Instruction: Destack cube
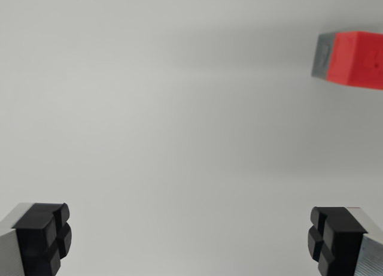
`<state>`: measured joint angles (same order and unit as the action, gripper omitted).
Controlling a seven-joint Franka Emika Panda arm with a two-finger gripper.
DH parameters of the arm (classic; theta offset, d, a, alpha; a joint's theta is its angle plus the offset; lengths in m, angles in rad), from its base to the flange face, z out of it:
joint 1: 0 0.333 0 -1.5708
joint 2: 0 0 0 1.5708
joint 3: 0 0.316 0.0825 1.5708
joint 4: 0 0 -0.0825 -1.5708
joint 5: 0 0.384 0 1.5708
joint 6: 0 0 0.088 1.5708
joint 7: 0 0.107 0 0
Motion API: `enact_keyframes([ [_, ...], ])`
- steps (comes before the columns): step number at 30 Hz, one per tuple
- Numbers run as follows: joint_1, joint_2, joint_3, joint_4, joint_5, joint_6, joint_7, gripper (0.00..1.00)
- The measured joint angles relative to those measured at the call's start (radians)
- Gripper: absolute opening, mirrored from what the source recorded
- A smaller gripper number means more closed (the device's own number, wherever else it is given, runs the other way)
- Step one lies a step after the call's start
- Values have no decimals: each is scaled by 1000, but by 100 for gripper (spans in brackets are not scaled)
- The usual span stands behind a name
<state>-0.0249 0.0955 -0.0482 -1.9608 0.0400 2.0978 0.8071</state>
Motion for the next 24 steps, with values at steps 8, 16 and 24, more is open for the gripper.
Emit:
enact_keyframes([
  [8,0,0,0,0,0,0,0,100],
  [16,-1,2,-1,0,0,0,-1,100],
  [24,-5,11,-6,0,0,4,-7,100],
])
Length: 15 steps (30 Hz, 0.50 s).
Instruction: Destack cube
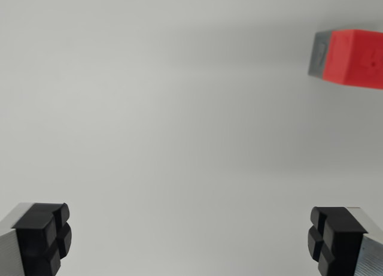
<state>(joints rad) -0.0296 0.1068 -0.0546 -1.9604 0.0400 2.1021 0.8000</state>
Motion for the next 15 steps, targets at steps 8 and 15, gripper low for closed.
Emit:
enact_keyframes([
  [8,-9,21,-10,4,0,15,-15,100],
  [15,-21,44,-19,9,1,29,-31,100],
])
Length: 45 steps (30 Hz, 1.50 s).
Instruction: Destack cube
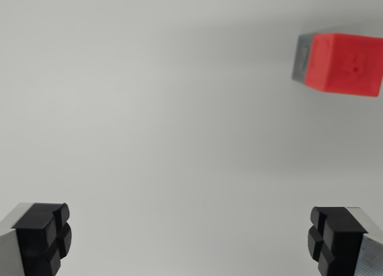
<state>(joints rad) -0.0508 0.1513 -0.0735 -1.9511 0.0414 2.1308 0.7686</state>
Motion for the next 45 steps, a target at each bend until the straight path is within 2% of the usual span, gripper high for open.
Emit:
enact_keyframes([
  [14,-34,69,-20,26,5,34,-43,100],
  [27,-79,156,-33,71,11,65,-89,100],
  [45,-157,309,-41,178,20,96,-152,100],
])
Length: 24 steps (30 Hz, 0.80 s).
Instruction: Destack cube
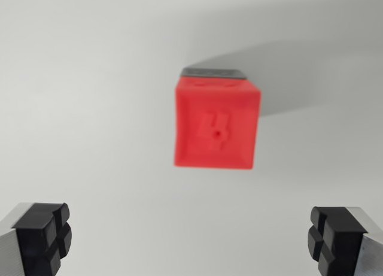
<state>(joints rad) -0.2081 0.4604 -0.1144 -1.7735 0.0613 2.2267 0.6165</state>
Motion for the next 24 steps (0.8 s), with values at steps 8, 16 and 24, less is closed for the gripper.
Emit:
enact_keyframes([
  [8,-22,59,1,25,4,34,-14,100],
  [16,-23,114,7,16,9,96,-16,100],
  [24,-27,166,12,15,15,149,-21,100],
])
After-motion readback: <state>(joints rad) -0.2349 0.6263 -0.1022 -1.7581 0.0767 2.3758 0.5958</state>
